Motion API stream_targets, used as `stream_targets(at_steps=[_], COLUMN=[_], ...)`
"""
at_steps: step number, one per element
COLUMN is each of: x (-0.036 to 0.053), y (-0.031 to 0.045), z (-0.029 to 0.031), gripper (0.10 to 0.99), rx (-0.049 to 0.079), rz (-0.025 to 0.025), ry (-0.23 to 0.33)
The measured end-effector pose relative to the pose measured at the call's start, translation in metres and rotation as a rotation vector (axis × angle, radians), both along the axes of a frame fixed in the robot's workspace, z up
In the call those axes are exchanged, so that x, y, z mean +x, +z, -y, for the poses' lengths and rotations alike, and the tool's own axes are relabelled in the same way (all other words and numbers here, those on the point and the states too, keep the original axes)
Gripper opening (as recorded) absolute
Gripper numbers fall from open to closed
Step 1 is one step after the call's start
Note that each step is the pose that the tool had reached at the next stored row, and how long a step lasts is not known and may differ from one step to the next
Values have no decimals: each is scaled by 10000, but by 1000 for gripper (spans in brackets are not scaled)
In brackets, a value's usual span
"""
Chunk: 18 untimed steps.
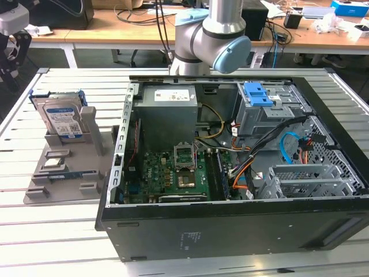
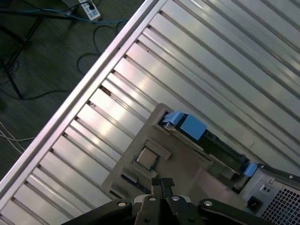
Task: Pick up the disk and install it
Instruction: 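Pick up the disk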
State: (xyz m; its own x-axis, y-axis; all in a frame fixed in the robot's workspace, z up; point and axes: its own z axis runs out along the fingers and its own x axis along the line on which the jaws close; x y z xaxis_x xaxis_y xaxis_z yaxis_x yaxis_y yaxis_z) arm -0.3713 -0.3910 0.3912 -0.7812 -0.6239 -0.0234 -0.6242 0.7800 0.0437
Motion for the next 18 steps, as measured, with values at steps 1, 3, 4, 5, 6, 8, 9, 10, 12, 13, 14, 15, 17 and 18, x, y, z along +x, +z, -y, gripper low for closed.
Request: stream_targets(at_steps=[1, 3, 4, 5, 6, 8, 9, 10, 12, 13, 14, 15, 17, 18], x=[0, 0, 0, 0, 0, 0, 0, 0, 0, 0, 0, 0, 0, 0], y=[0, 0, 0, 0, 0, 0, 0, 0, 0, 0, 0, 0, 0, 0], z=[0, 0, 0, 0, 0, 0, 0, 0, 0, 0, 0, 0, 0, 0], gripper=[102, 102, 102, 102, 102, 102, 102, 102, 102, 102, 102, 102, 102, 102], rx=[0, 0, 1, 0, 1, 0, 0, 0, 0, 0, 0, 0, 0, 0], rz=[-1, 0, 0, 0, 0, 0, 0, 0, 0, 0, 1, 0, 0, 0], ry=[94, 369, 469, 570, 661, 1036, 1133, 1312, 1496, 1657, 1815, 1917, 2122, 2203])
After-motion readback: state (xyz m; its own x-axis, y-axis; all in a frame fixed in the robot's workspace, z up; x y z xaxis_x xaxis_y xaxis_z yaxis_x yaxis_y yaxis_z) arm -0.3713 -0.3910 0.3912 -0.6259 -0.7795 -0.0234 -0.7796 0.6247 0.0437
